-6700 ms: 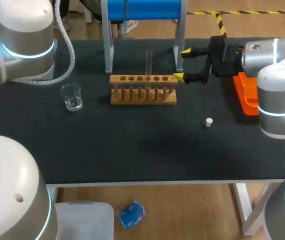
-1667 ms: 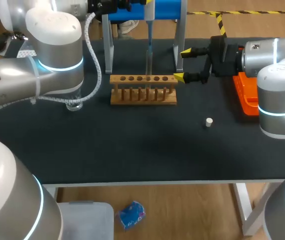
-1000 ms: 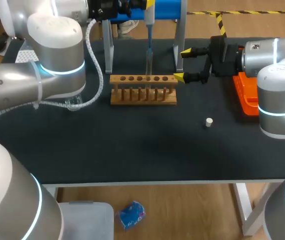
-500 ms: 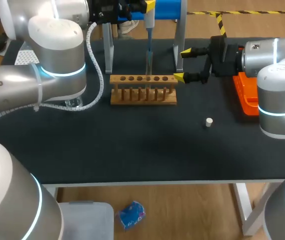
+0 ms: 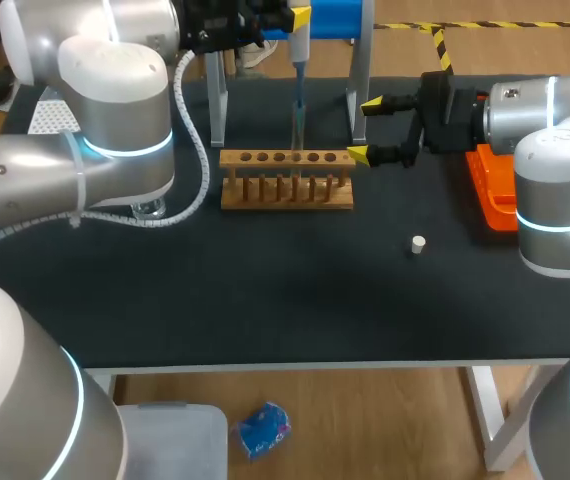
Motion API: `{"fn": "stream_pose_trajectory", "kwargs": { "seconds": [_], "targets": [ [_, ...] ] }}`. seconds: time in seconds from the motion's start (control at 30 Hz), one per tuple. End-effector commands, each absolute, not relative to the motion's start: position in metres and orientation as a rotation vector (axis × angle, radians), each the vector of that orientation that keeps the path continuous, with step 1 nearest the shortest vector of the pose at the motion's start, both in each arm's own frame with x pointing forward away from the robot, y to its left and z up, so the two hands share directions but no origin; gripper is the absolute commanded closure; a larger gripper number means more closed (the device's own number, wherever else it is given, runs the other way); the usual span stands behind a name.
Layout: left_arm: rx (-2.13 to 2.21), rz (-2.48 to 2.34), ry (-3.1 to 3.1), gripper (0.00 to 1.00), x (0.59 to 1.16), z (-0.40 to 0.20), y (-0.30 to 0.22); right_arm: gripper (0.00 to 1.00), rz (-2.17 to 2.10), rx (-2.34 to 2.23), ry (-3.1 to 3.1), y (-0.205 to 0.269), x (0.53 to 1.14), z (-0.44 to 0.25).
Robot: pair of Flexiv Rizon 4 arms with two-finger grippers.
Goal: Invert the test tube, pick up the pipette, mount the tip to pipette, aspirate from beaker and dispense into the tube, eject the tip, return the pipette, and cap with the stopper.
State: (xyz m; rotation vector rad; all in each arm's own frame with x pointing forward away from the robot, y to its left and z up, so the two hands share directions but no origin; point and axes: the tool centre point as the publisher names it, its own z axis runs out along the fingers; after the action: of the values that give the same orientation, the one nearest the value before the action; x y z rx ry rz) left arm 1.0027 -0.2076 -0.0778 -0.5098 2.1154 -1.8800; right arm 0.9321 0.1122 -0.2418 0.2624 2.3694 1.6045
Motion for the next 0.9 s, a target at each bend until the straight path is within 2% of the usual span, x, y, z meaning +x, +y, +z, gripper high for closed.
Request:
{"fn": "stream_pose_trajectory", "kwargs": {
  "seconds": [0.03,0.9],
  "targets": [
    [-0.513,-1.886,2.107,1.0,1.0025,-0.0807,-0.2089,0.0,1.607,0.262,2.366,0.112,0.9317,-0.2426],
    [-0.531,-1.881,2.108,1.0,1.0035,-0.0858,-0.2077,0.0,1.607,0.262,2.366,0.112,0.9317,-0.2426]
  ]
}}
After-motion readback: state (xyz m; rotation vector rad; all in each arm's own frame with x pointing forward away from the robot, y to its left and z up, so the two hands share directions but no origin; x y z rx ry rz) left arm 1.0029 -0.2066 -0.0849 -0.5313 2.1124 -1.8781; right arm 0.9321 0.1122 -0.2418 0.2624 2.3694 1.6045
